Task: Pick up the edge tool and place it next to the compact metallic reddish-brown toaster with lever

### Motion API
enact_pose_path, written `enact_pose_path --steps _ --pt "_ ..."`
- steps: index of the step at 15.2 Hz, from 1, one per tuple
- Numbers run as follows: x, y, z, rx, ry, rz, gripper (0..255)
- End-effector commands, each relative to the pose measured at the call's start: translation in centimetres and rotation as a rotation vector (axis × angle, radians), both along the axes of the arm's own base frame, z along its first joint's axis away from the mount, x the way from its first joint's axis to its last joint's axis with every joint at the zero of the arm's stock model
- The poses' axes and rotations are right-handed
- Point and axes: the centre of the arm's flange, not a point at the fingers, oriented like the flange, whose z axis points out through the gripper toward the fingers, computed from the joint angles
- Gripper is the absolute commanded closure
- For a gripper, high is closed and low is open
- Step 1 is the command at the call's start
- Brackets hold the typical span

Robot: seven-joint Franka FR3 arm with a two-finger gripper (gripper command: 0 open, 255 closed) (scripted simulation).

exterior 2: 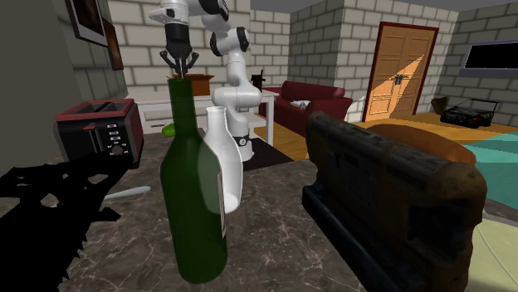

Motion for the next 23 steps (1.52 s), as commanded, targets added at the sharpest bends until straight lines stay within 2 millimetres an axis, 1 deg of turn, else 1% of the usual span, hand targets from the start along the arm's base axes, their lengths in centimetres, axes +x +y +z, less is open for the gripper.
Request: enact_pose_path --steps 1,2,3,23 --pt "-2.4 -0.8 -0.1 0.000 0.001 0.001 255" --pt "-3.7 -1.2 -0.1 0.000 0.001 0.001 255" --pt "-5.4 -1.9 -0.1 0.000 0.001 0.001 255" --pt "-5.4 -1.9 -10.7 0.000 0.001 0.001 255"
